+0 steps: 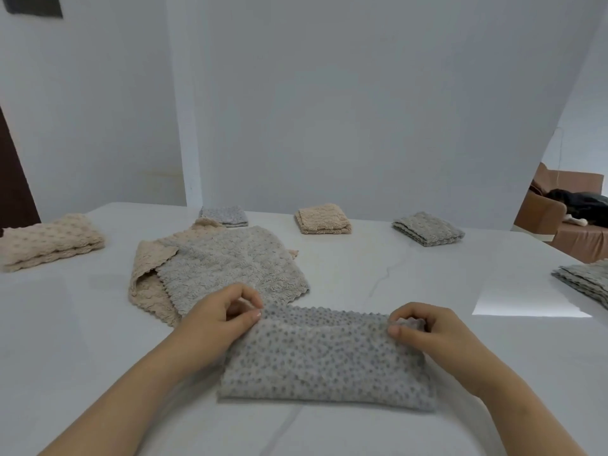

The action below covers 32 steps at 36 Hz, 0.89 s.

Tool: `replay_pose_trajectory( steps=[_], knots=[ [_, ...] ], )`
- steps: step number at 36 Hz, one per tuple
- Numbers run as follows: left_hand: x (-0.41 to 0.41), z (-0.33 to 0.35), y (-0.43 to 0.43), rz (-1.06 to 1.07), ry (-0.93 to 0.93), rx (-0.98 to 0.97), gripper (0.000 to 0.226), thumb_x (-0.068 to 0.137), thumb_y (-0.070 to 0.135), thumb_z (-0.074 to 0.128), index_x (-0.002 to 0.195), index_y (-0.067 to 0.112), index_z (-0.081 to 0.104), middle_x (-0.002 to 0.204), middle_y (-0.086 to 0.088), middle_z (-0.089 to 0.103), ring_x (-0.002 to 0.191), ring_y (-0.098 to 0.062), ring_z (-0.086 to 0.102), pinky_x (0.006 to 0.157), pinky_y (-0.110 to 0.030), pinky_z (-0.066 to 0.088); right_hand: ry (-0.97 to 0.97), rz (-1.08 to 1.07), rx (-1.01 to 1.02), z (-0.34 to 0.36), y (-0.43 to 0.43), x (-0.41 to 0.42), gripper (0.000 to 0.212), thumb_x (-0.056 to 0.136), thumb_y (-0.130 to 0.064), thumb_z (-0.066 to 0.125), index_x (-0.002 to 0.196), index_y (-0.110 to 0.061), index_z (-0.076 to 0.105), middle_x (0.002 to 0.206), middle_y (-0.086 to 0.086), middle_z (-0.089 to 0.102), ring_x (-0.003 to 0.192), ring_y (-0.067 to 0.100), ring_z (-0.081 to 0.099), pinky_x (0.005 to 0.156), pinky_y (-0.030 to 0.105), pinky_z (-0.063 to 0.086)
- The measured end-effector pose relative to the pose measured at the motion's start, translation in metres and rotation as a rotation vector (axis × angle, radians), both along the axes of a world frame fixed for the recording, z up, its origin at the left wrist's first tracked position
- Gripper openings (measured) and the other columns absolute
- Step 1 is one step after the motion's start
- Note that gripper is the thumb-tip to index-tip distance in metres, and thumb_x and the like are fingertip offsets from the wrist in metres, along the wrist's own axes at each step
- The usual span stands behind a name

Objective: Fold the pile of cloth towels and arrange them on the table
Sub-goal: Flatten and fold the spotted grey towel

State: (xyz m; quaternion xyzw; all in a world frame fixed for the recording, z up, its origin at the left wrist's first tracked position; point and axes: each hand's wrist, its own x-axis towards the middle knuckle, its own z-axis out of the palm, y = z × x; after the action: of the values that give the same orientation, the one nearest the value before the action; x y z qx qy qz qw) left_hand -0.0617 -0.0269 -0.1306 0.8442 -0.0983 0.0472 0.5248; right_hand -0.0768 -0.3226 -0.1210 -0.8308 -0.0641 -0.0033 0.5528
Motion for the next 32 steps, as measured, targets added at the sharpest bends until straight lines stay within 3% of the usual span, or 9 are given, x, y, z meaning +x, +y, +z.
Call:
replay_pose_trajectory(
  steps=[4,8,13,17,20,22,26,29,32],
  knots=[
    [0.01,0.001,-0.017,0.119,-0.064,-0.127,0.019,0.085,0.009,0.062,0.077,0.026,0.06,0.068,0.007,0.066,0.065,-0.011,0.057,0.058,-0.022,0.041,-0.003,-0.104,0.15,-0.005,0.003,0.006,0.011,0.083,-0.009,0.065,0.074,-0.011,0.07,0.067,-0.005,0.068,0.066,0.005,0.063,0.061,0.016,0.048],
    [0.018,-0.007,-0.02,0.138,-0.108,-0.036,0.024,0.082,0.014,0.067,0.078,0.036,0.058,0.067,0.012,0.067,0.067,-0.008,0.059,0.065,-0.023,0.044,-0.01,-0.234,0.202,-0.013,0.005,0.013,0.01,0.083,-0.009,0.066,0.073,-0.011,0.07,0.07,0.0,0.069,0.071,0.016,0.063,0.068,0.029,0.05],
    [0.019,-0.014,-0.016,0.028,-0.034,0.203,0.033,0.074,0.021,0.076,0.081,0.045,0.055,0.09,0.022,0.062,0.096,-0.008,0.06,0.091,-0.028,0.045,-0.094,-0.295,-0.049,-0.02,0.007,0.018,0.014,0.085,-0.014,0.064,0.073,-0.019,0.068,0.077,-0.003,0.068,0.076,0.012,0.061,0.064,0.021,0.043],
    [0.019,-0.01,-0.016,0.104,-0.145,0.175,0.034,0.079,0.013,0.07,0.076,0.044,0.058,0.088,0.015,0.065,0.087,-0.008,0.06,0.077,-0.023,0.046,-0.116,-0.287,-0.161,-0.02,0.008,0.019,0.013,0.086,-0.016,0.062,0.075,-0.022,0.068,0.079,-0.007,0.068,0.077,0.004,0.06,0.062,0.017,0.042],
    [0.018,-0.008,-0.018,0.159,-0.205,0.144,0.029,0.084,0.012,0.064,0.073,0.038,0.059,0.078,0.021,0.06,0.074,0.007,0.053,0.061,-0.004,0.038,-0.141,-0.312,-0.157,-0.022,0.007,0.021,0.014,0.086,-0.016,0.063,0.074,-0.022,0.068,0.077,-0.009,0.068,0.077,0.002,0.059,0.062,0.016,0.041],
    [0.019,-0.011,-0.018,0.173,-0.234,0.212,0.034,0.085,0.011,0.063,0.071,0.04,0.055,0.075,0.025,0.057,0.072,0.012,0.049,0.061,0.001,0.035,-0.152,-0.324,-0.197,-0.024,0.008,0.024,0.013,0.086,-0.018,0.063,0.074,-0.023,0.066,0.077,-0.012,0.066,0.076,-0.001,0.057,0.061,0.014,0.039],
    [0.024,-0.021,-0.018,0.186,-0.215,0.328,0.032,0.086,0.012,0.061,0.073,0.039,0.052,0.073,0.026,0.053,0.071,0.012,0.046,0.06,-0.002,0.032,-0.169,-0.319,-0.334,-0.03,0.008,0.029,0.01,0.086,-0.02,0.064,0.076,-0.022,0.065,0.076,-0.015,0.064,0.075,-0.005,0.054,0.06,0.01,0.035],
    [0.028,-0.025,-0.019,0.191,-0.24,0.407,0.02,0.087,0.011,0.058,0.084,0.031,0.058,0.076,0.024,0.051,0.073,0.005,0.048,0.061,-0.005,0.031,-0.186,-0.31,-0.45,-0.033,0.006,0.034,0.01,0.086,-0.023,0.063,0.076,-0.025,0.062,0.078,-0.012,0.062,0.078,0.002,0.055,0.063,0.015,0.037],
    [0.031,-0.029,-0.02,0.228,-0.255,0.492,0.015,0.089,0.017,0.056,0.1,0.024,0.062,0.094,0.013,0.058,0.095,-0.011,0.051,0.076,-0.018,0.033,-0.191,-0.335,-0.563,-0.038,0.003,0.04,0.01,0.086,-0.028,0.062,0.077,-0.031,0.058,0.086,-0.006,0.061,0.092,0.018,0.054,0.078,0.025,0.039]
  ],
)
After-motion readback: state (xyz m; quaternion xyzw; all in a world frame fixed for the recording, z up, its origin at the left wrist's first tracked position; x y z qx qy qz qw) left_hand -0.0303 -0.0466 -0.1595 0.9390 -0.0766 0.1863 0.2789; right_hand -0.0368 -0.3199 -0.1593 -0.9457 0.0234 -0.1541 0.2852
